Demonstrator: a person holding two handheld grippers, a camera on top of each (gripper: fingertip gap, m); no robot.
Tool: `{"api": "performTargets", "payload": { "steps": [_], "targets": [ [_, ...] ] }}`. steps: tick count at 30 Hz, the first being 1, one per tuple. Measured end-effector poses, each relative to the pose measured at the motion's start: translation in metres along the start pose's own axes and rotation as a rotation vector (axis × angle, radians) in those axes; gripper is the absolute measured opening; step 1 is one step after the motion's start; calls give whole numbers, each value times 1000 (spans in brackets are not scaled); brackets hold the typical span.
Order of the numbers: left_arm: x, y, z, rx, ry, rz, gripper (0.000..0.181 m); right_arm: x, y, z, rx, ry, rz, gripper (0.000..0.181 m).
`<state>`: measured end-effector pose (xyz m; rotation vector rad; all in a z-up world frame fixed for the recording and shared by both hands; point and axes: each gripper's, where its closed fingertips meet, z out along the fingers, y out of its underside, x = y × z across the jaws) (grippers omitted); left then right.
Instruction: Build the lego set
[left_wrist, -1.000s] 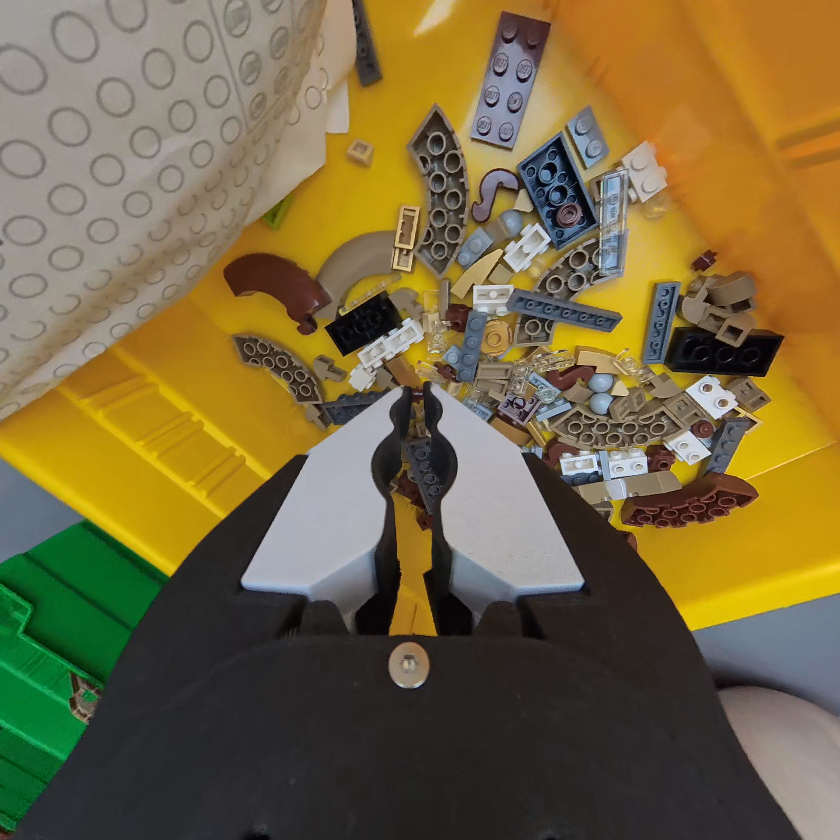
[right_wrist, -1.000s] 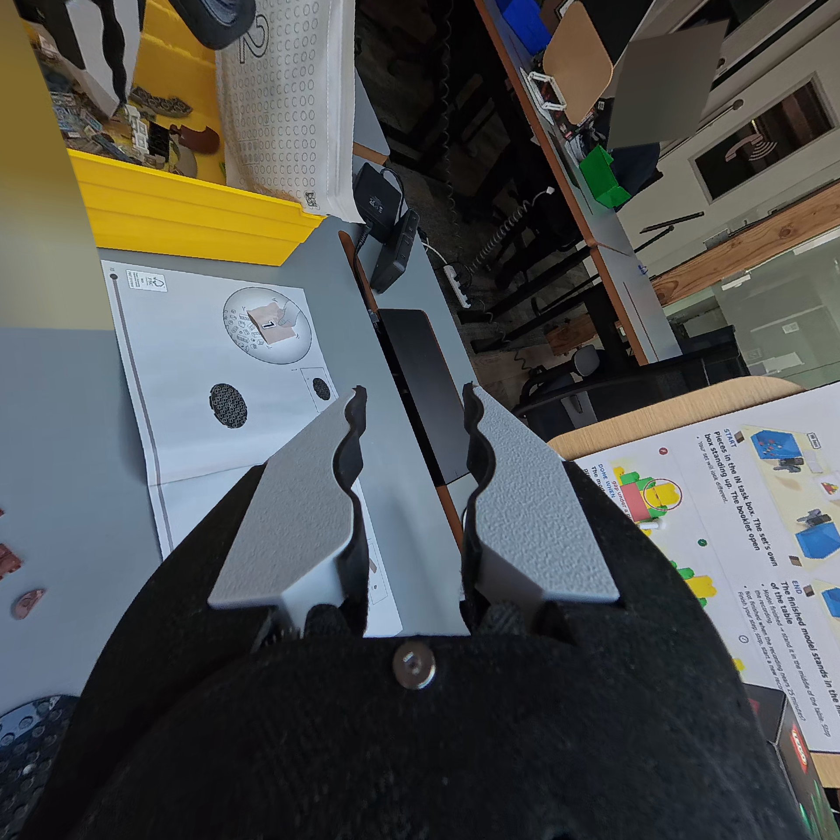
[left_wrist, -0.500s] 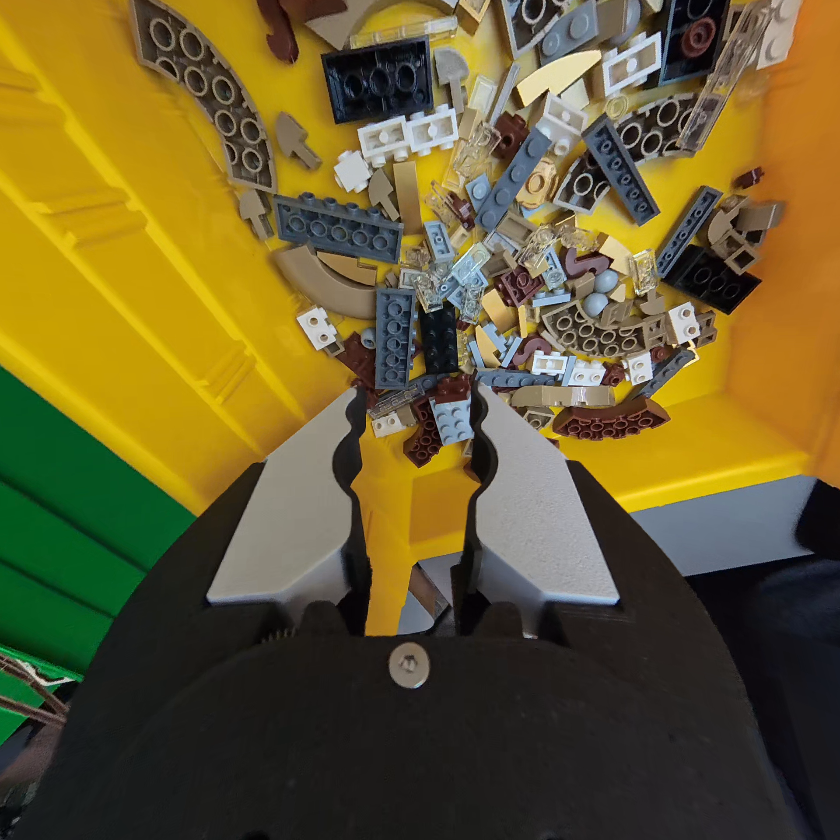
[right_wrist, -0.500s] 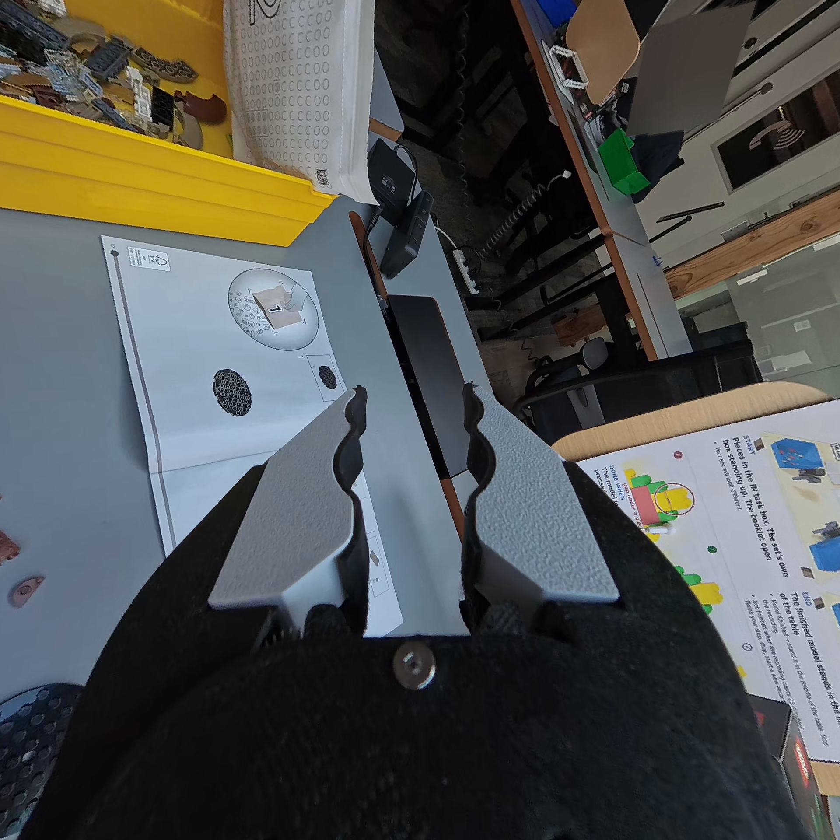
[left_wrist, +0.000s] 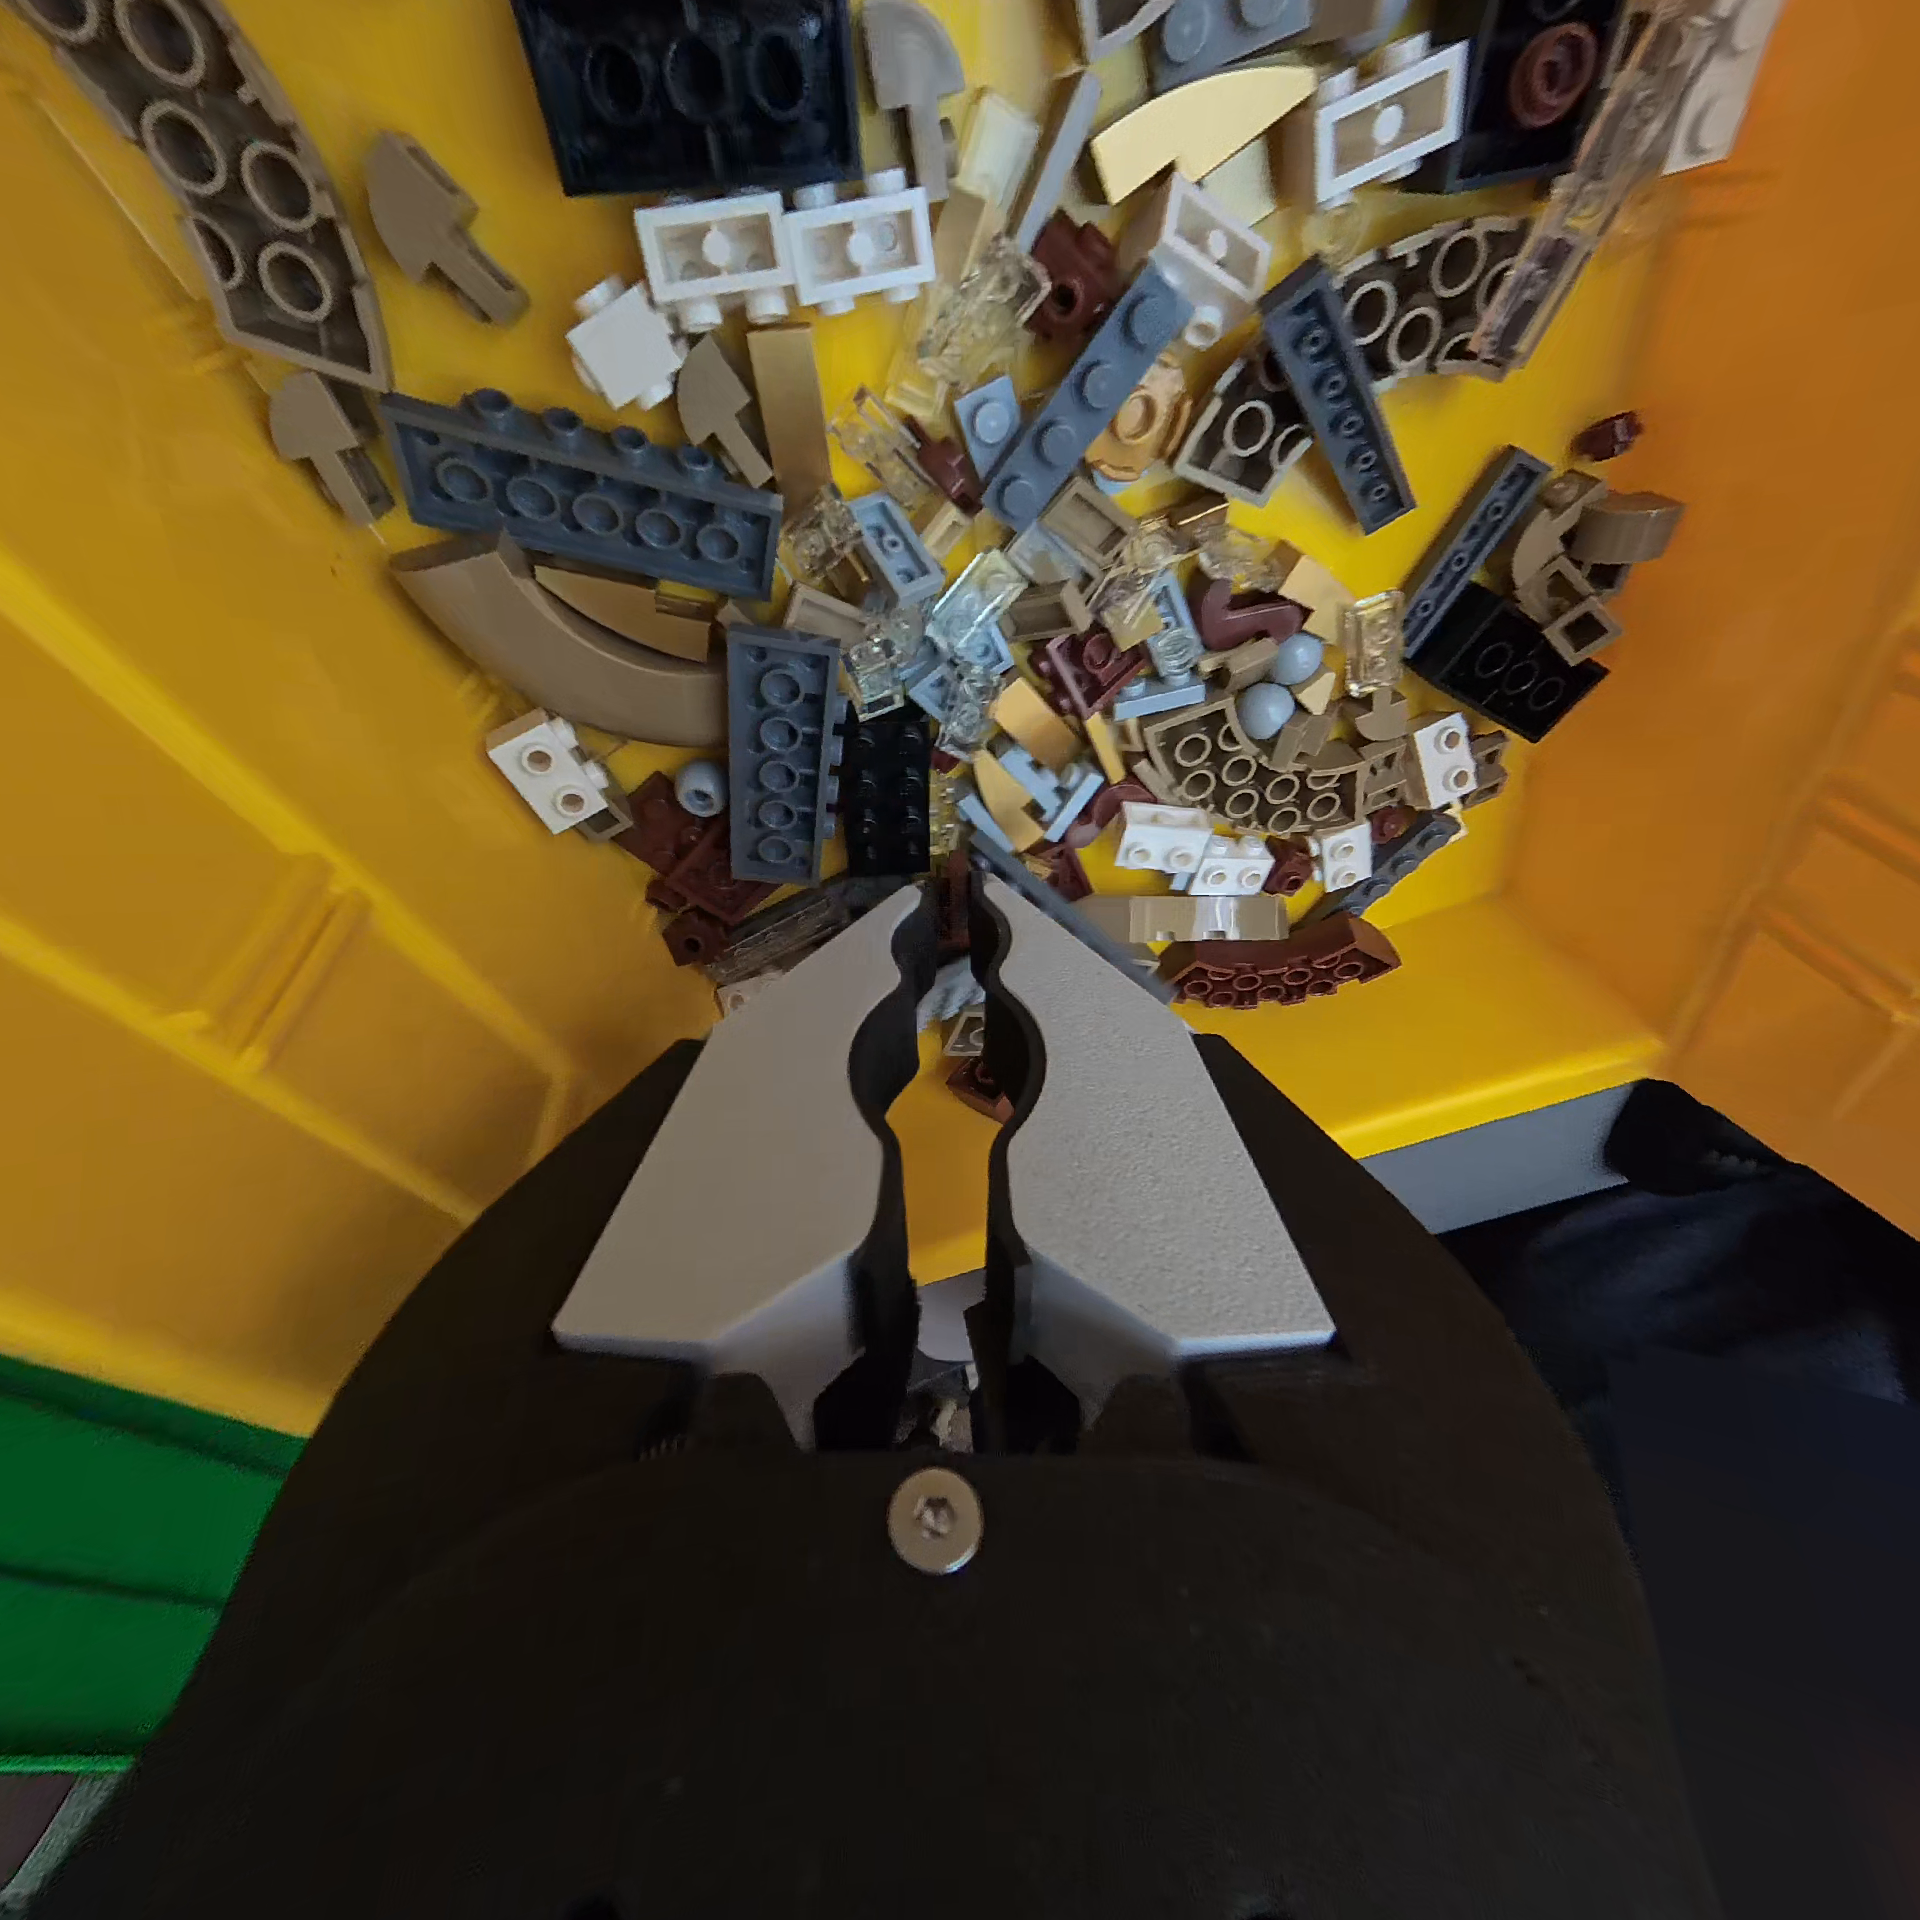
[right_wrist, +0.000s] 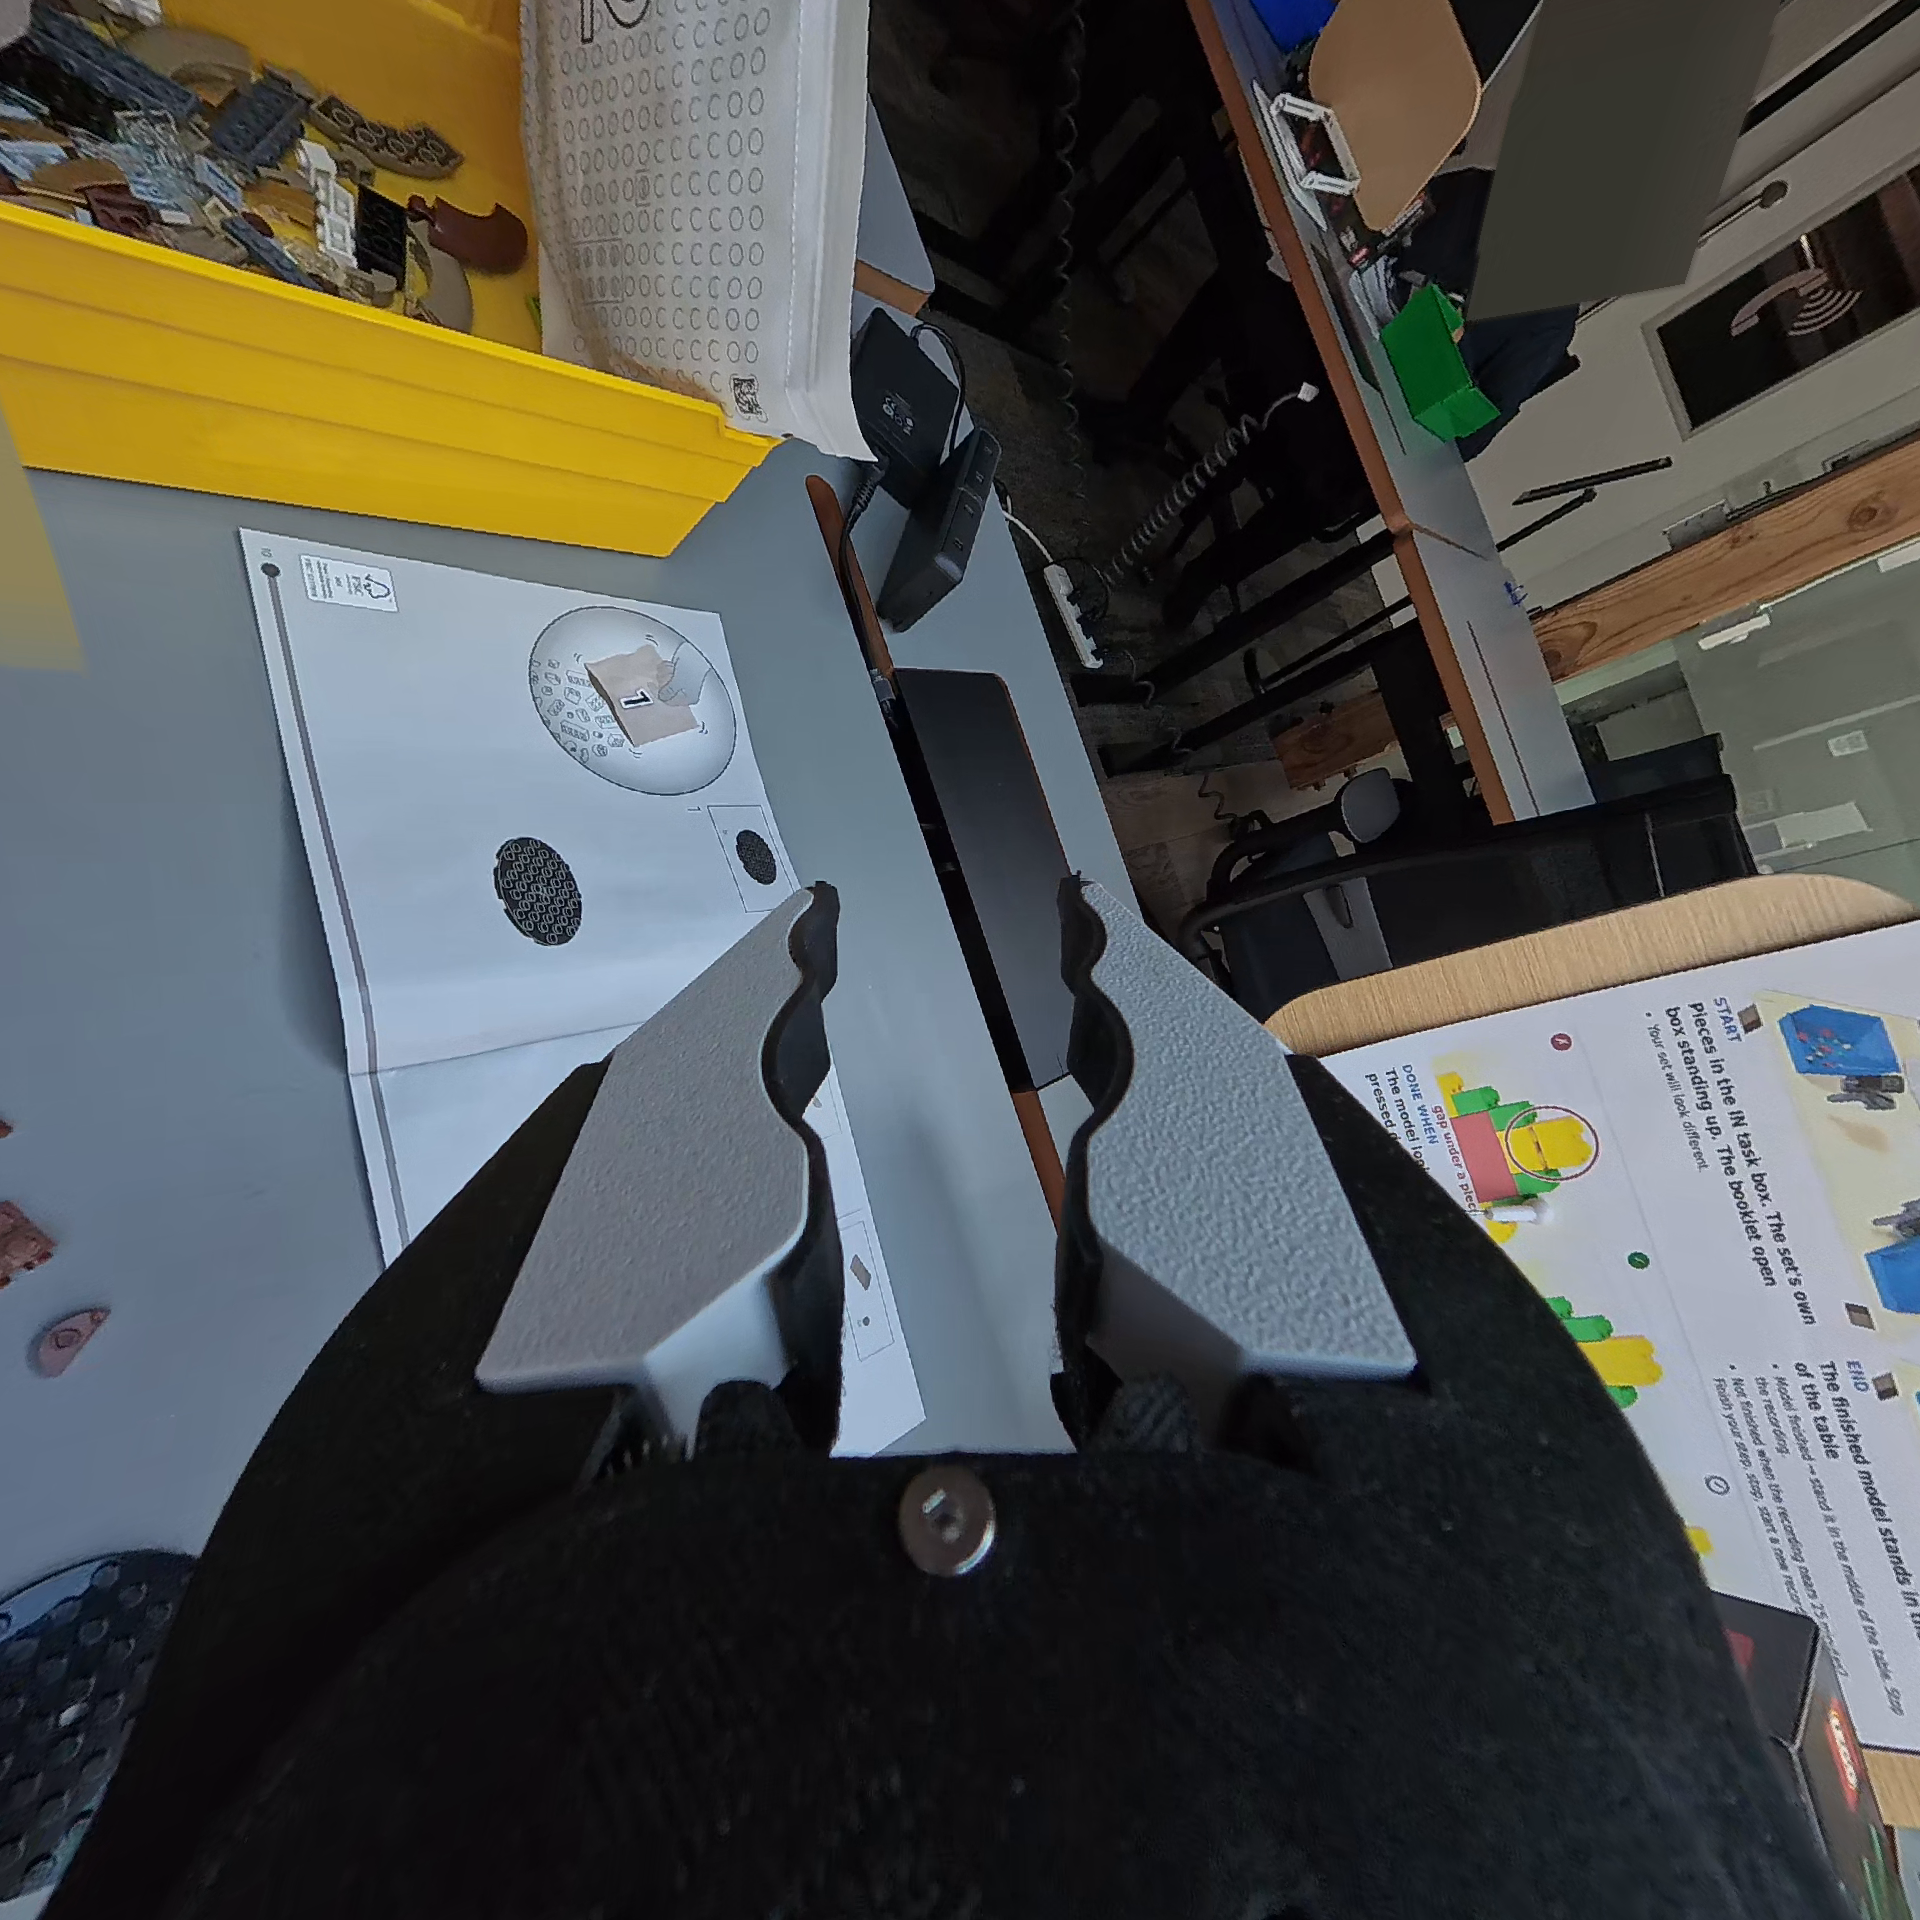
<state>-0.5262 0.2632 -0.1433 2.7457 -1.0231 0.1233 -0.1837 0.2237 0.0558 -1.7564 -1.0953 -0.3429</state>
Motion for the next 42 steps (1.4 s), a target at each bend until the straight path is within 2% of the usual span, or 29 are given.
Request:
{"api": "performTargets", "payload": {
  "steps": [2, 6, 7, 9, 11, 13, 16, 20, 23, 25, 29, 35, 42],
  "targets": [
    [9, -7, -5, 43, 19, 37, 3, -1, 0, 1, -3, -3, -3, 43],
    [21, -21, -16, 127, 21, 114, 3, -2, 1, 2, -11, -5, -7, 43],
    [22, -20, -16, 129, 19, 119, 7, -2, 1, 2, -10, -6, -7, 43],
    [14, -6, -12, 70, -25, 110, 37, -2, 1, 1, -9, -6, -7, 43],
    [-1, 14, -7, -13, -92, 105, 54, -2, 1, 2, -8, -8, -7, 43],
    [-13, 23, -7, -46, -148, 90, 59, -3, 1, 2, -11, -10, -8, 43],
    [-4, 27, -2, -65, -73, 67, 53, -3, 2, 3, -18, -12, -11, 43],
    [-1, 28, 10, -141, -90, 115, 64, -5, 3, 3, -23, -17, -17, 43],
    [-4, 27, 14, -188, -146, 137, 57, -4, 4, 2, -23, -17, -16, 43],
    [-5, 27, 16, -208, -170, 156, 38, -4, 4, 2, -22, -16, -15, 43],
    [-3, 23, 14, -199, -191, 171, 32, -3, 4, 1, -18, -15, -13, 42],
    [-9, 2, -8, -34, -245, 174, 32, -4, 4, 2, -21, -17, -16, 42],
    [-8, -16, -28, 129, -209, 159, 32, -6, 4, 5, -31, -24, -24, 42]
  ]
}}
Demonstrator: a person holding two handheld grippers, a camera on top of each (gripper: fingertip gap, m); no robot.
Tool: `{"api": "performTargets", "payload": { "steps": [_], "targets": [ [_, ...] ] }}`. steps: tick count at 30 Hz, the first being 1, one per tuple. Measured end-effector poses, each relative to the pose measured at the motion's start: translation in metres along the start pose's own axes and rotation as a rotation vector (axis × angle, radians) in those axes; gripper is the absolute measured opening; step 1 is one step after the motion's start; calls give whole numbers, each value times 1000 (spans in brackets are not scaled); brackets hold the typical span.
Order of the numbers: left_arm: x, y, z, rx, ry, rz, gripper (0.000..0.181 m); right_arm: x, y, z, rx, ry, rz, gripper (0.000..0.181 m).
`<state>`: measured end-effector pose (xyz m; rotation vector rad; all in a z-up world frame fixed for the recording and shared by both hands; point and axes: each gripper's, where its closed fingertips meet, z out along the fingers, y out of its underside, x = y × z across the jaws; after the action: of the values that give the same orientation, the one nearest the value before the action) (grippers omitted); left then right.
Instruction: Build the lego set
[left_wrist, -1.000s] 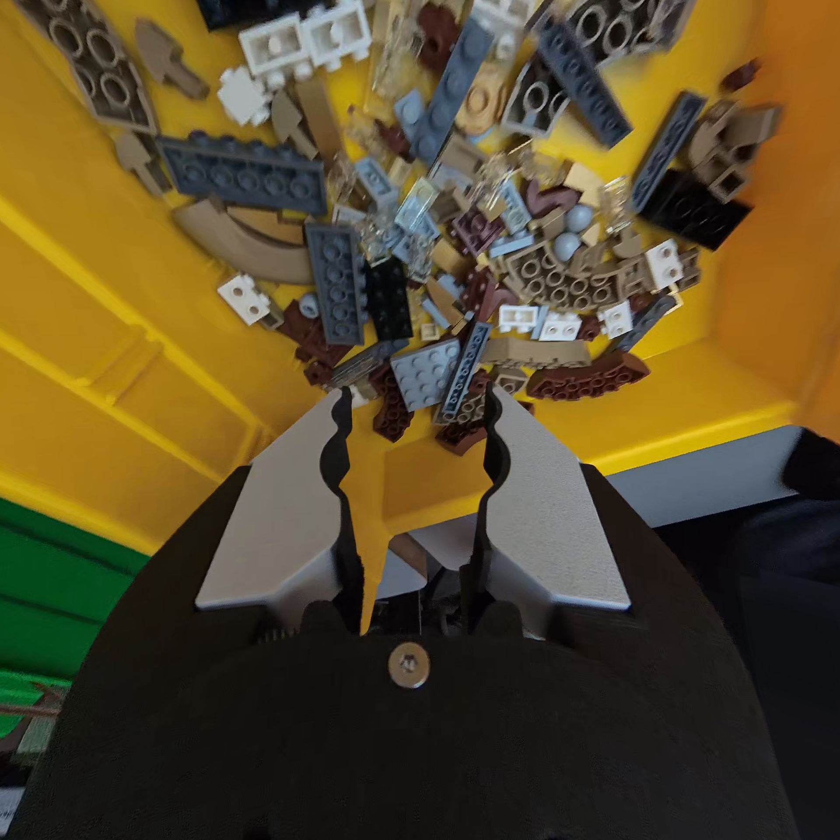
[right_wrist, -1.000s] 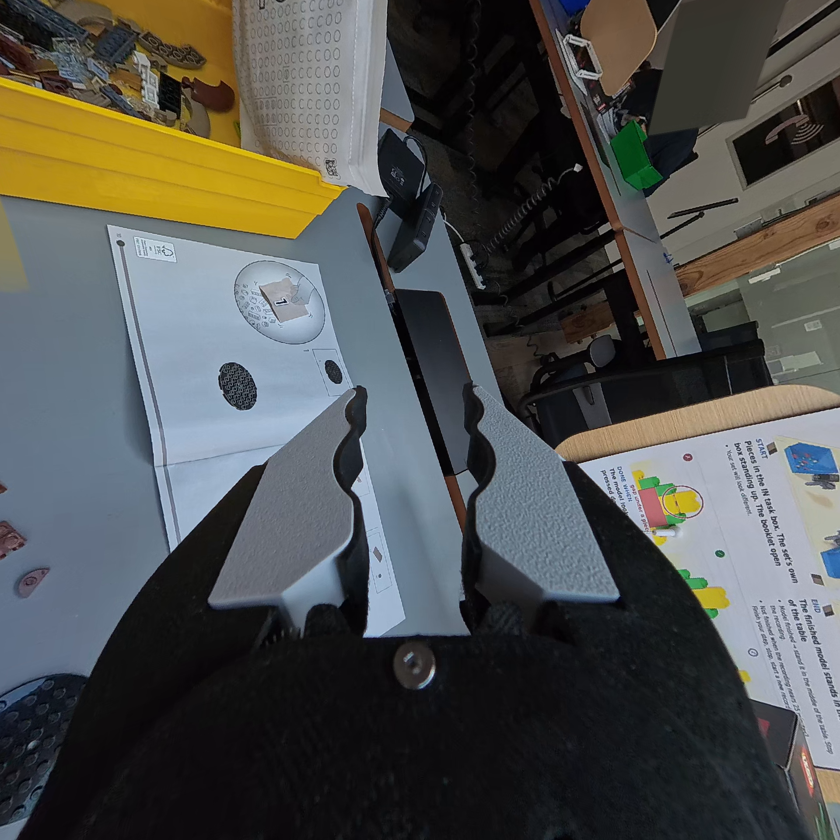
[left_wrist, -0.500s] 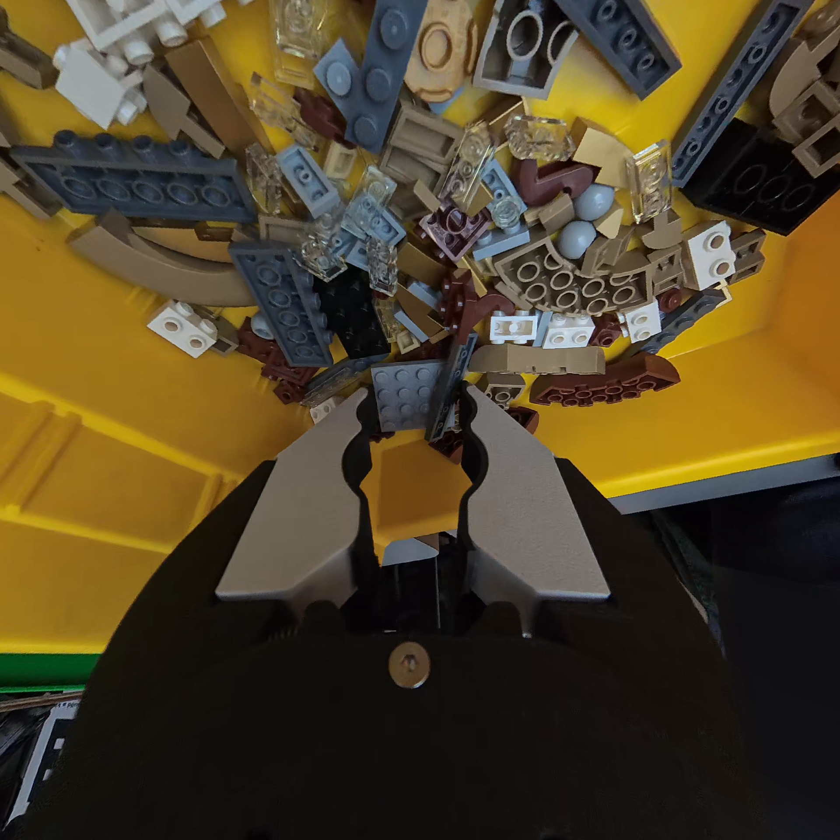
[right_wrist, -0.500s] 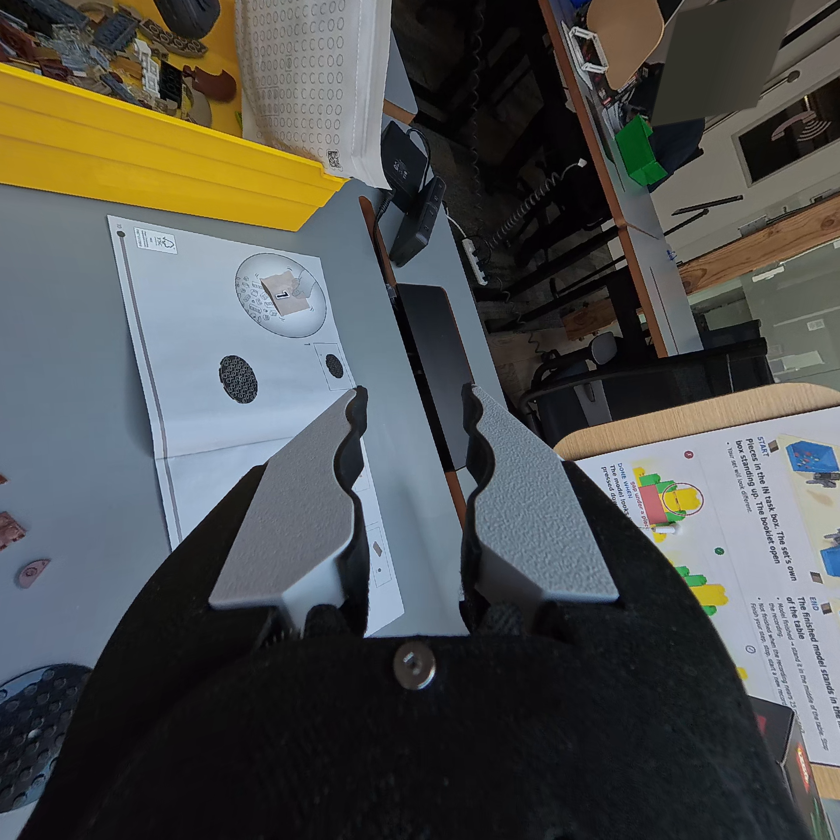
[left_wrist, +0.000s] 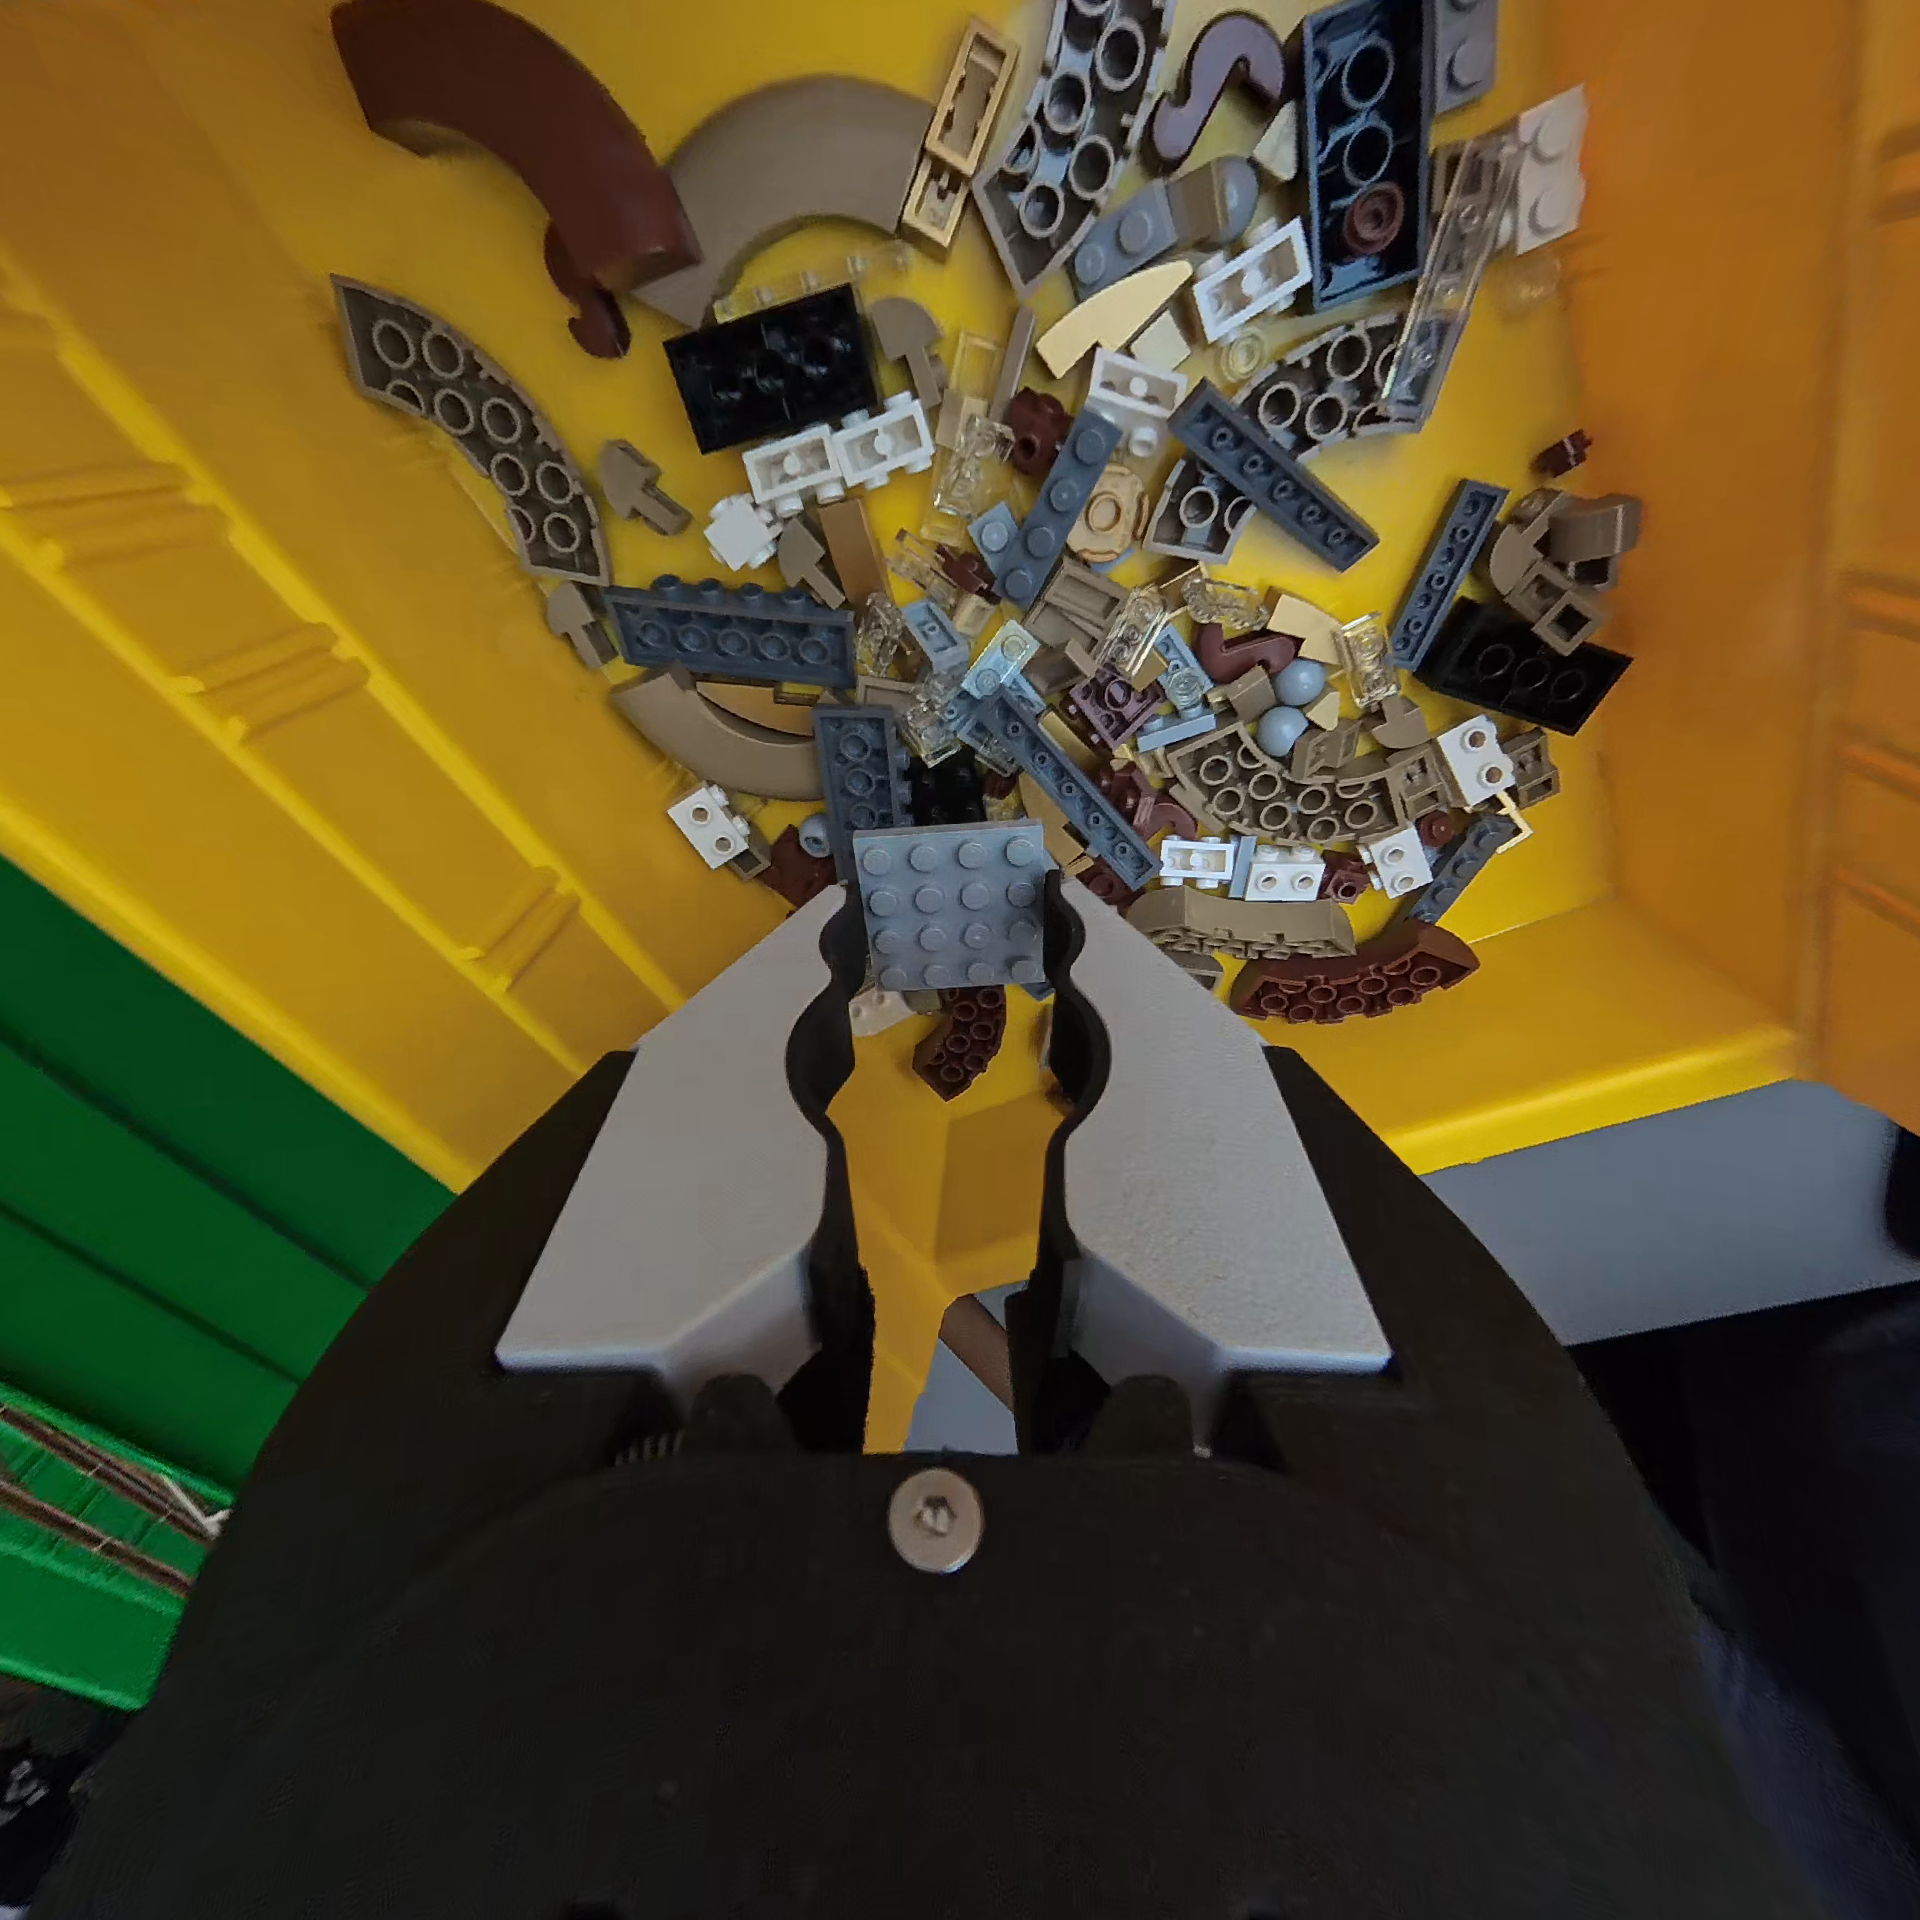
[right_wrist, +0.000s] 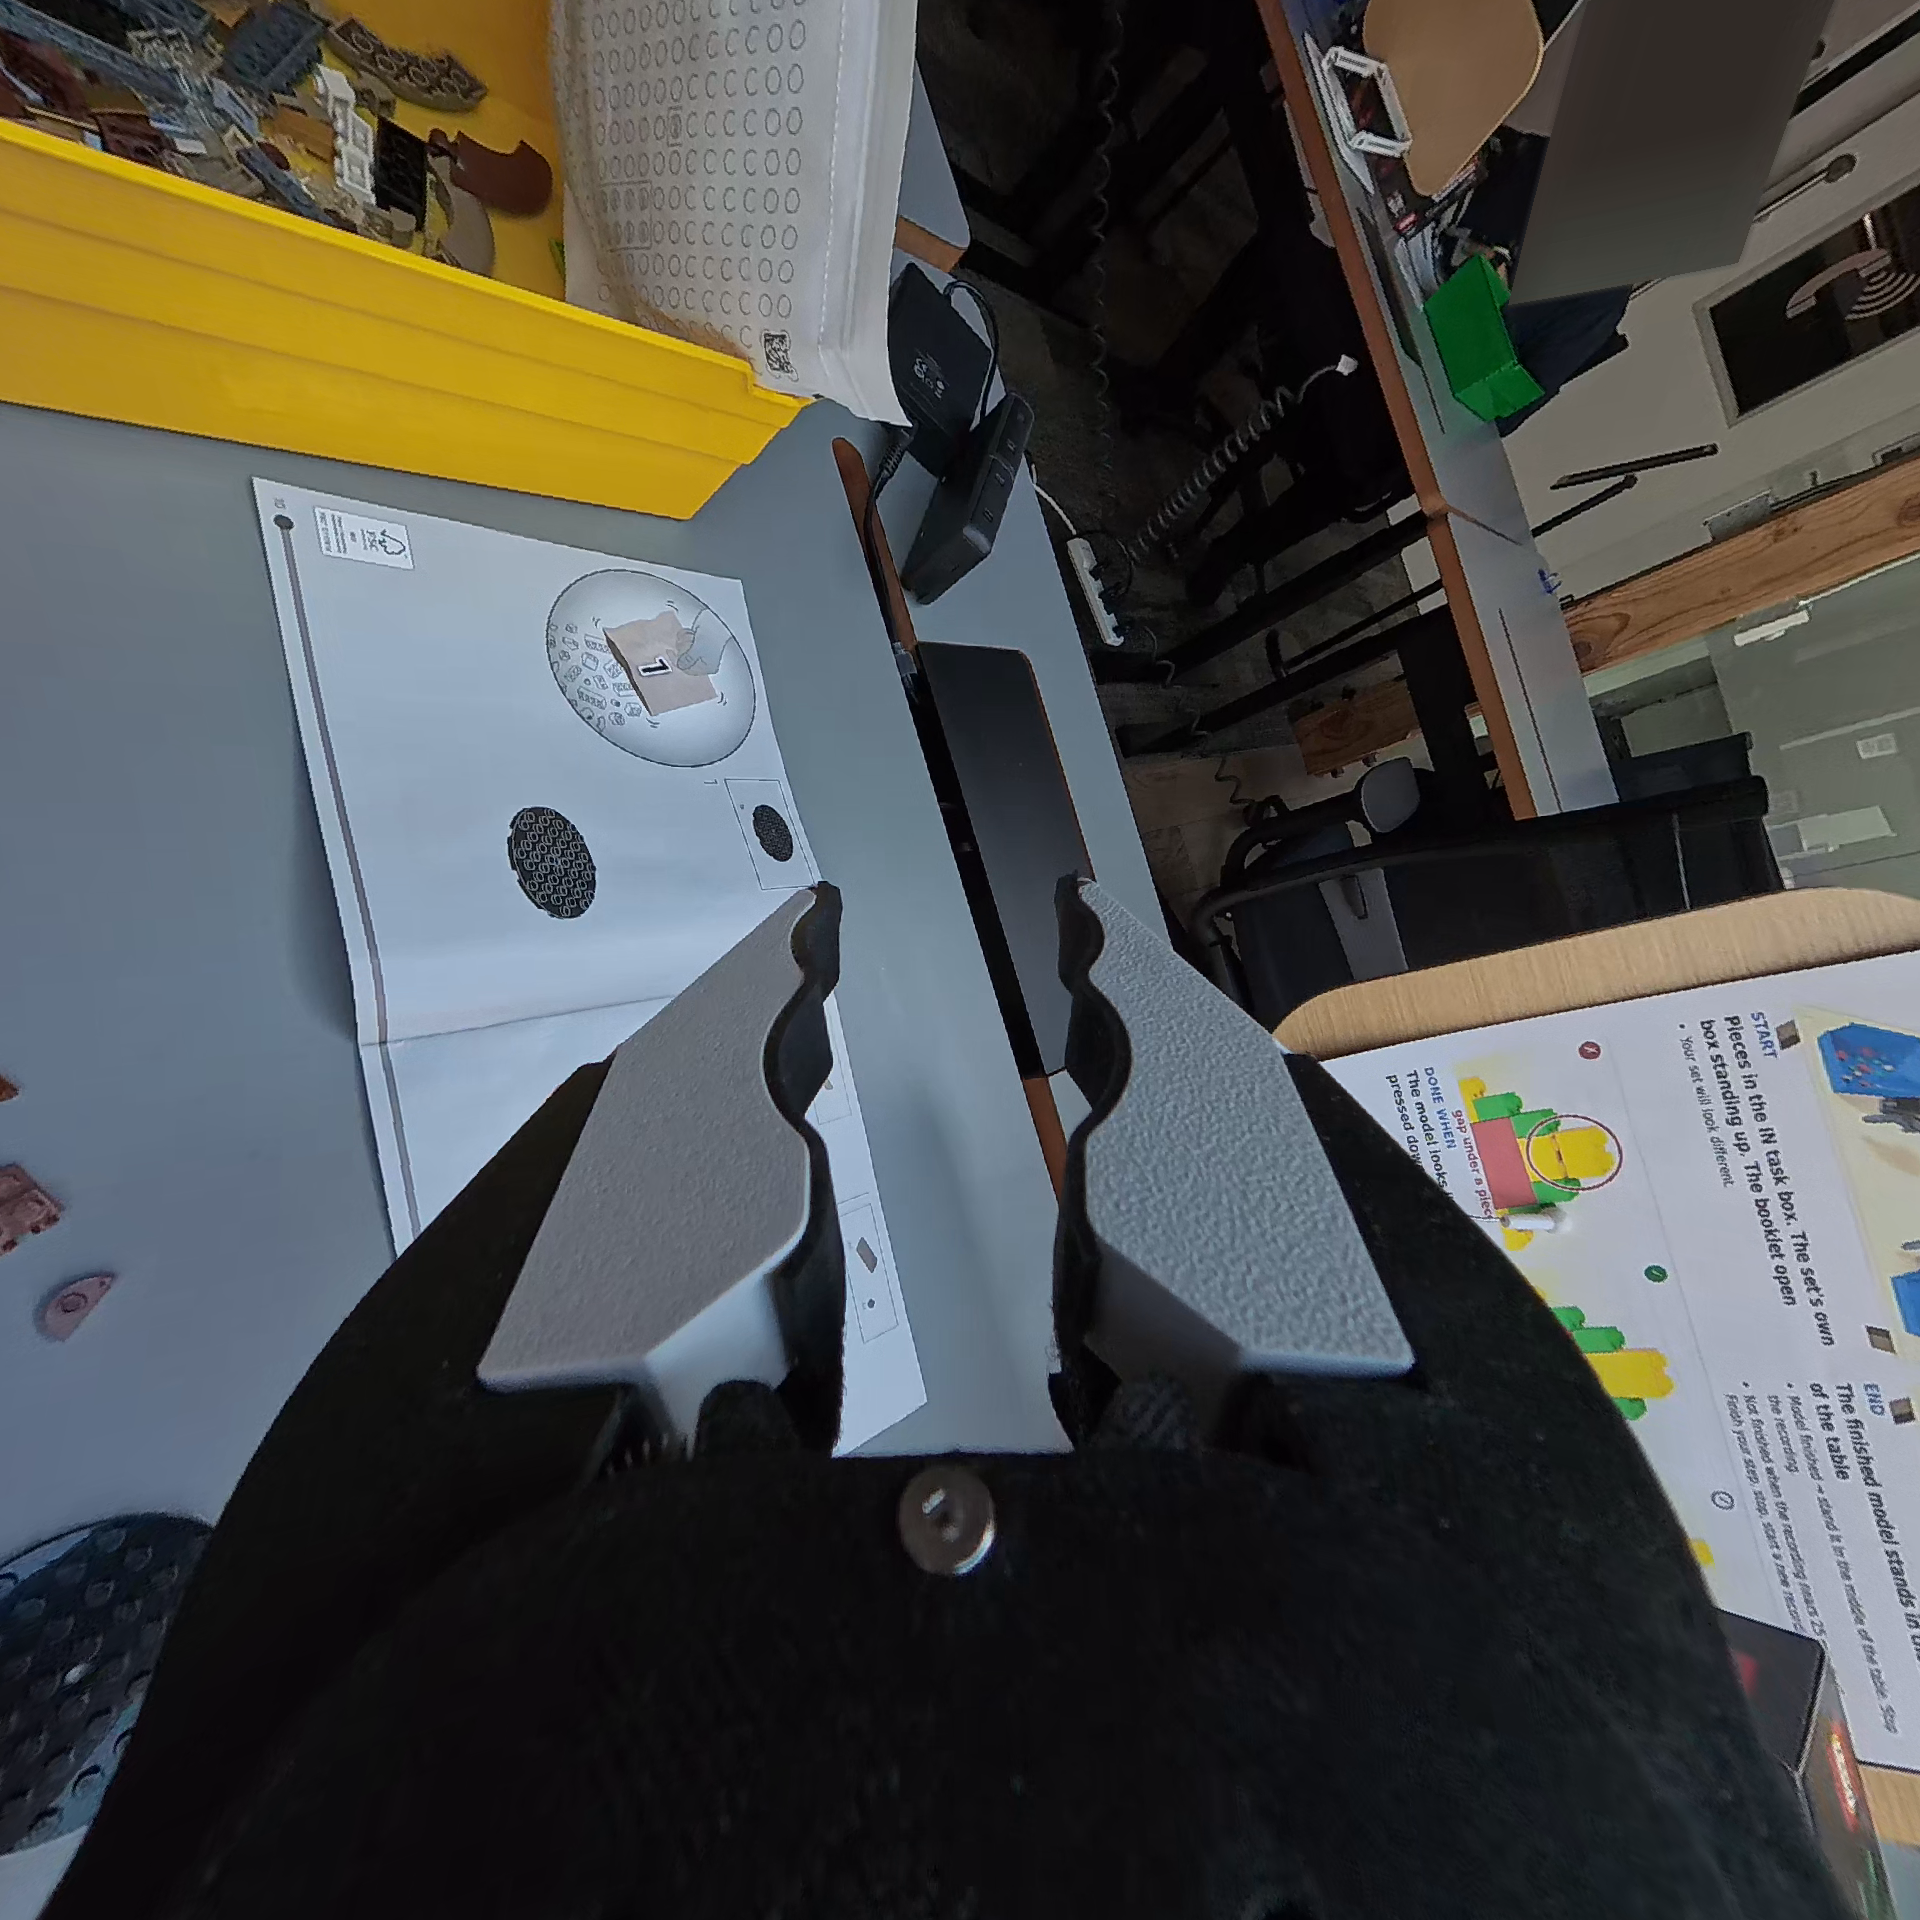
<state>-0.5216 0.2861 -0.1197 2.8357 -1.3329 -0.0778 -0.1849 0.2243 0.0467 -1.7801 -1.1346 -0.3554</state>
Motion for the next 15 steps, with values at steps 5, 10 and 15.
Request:
{"api": "performTargets", "payload": {
  "steps": [5, 10, 15],
  "targets": [
    [13, -12, 3, 23, 44, 32, 32, -2, 1, 3, -7, -7, -5, 42],
    [21, -4, 12, -47, 77, 3, 53, -4, 2, 7, -15, -18, -13, 42],
    [23, 24, 5, -104, 81, -55, 55, -4, 9, 12, -34, -30, -6, 42]
  ]
}}
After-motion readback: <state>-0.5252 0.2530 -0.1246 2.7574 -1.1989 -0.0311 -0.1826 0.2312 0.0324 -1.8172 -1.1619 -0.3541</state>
